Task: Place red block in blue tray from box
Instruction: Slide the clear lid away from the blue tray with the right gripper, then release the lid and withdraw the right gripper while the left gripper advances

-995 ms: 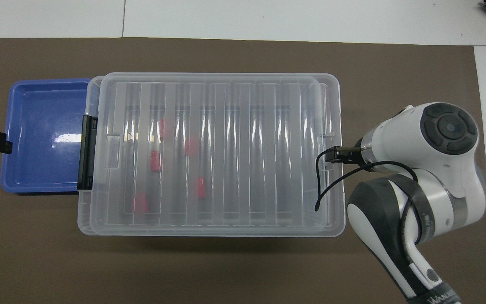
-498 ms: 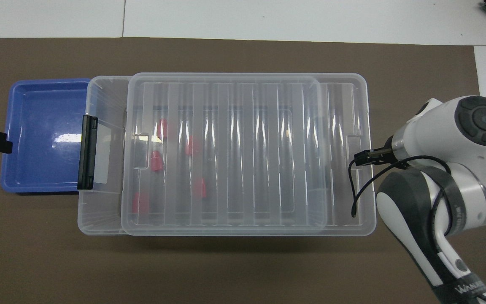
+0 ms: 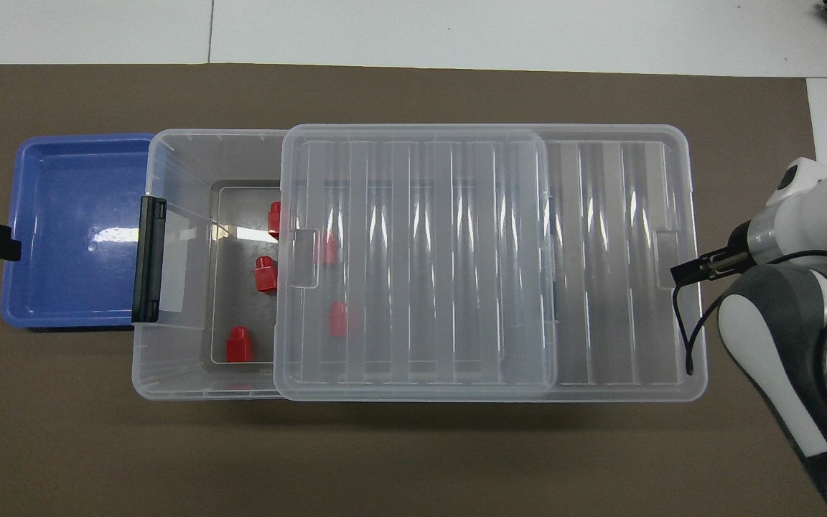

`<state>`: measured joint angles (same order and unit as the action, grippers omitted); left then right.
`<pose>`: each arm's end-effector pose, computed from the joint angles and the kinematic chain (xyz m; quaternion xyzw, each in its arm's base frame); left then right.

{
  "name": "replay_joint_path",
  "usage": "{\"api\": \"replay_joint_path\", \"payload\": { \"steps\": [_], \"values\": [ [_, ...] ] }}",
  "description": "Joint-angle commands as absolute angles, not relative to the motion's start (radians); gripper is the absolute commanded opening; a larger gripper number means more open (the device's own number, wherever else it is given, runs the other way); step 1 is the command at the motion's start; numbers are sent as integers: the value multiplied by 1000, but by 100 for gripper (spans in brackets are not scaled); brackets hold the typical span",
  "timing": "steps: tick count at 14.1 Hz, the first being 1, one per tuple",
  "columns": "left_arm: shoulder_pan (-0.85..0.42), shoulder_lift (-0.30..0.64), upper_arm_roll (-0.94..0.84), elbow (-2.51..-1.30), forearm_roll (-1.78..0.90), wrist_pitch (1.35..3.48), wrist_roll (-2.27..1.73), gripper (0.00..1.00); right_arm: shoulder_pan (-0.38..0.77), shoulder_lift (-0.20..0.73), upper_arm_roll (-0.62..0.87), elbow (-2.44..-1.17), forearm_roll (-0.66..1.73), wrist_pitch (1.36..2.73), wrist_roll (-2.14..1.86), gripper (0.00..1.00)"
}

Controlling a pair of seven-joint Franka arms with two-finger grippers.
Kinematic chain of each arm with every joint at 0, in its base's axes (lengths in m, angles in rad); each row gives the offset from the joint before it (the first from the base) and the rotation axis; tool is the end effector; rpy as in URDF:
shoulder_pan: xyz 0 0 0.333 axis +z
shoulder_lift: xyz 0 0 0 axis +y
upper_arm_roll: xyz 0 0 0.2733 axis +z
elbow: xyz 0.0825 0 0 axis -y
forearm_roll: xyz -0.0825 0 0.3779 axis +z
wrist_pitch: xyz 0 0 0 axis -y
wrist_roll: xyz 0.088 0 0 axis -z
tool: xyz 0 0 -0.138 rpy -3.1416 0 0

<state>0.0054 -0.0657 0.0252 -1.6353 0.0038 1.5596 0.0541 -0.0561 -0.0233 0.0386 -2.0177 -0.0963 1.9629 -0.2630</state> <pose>0.5285 0.0170 0.5552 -0.9999 0.0118 0.0051 0.0009 0.5381 -0.0184 0.3877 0.9888 0.1412 -0.0218 0.0420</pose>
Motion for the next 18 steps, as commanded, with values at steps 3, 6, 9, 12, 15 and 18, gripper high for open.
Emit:
{"api": "replay_joint_path", "payload": {
  "steps": [3,6,9,12,15,18],
  "values": [
    [9,-94,26,-1671,-6,1578,55,100,-124,-45,44,-2040,-115,1977,-363,100],
    [9,-94,26,-1671,-5,1578,55,100,-129,-41,44,-2034,-115,1977,-370,100],
    [3,-95,25,-1671,-6,1574,55,100,-124,-38,46,-2002,-109,1959,-359,100],
    [-5,-95,21,-1669,-6,1560,57,100,-115,-49,49,-1935,-98,1912,-267,100],
    [-24,-94,15,-1664,-5,1574,46,100,-81,-43,51,-1826,-86,1812,-65,100],
    [-66,-95,-6,-1673,-5,1589,-123,100,-42,-35,51,-1721,-68,1740,168,100]
  ]
}}
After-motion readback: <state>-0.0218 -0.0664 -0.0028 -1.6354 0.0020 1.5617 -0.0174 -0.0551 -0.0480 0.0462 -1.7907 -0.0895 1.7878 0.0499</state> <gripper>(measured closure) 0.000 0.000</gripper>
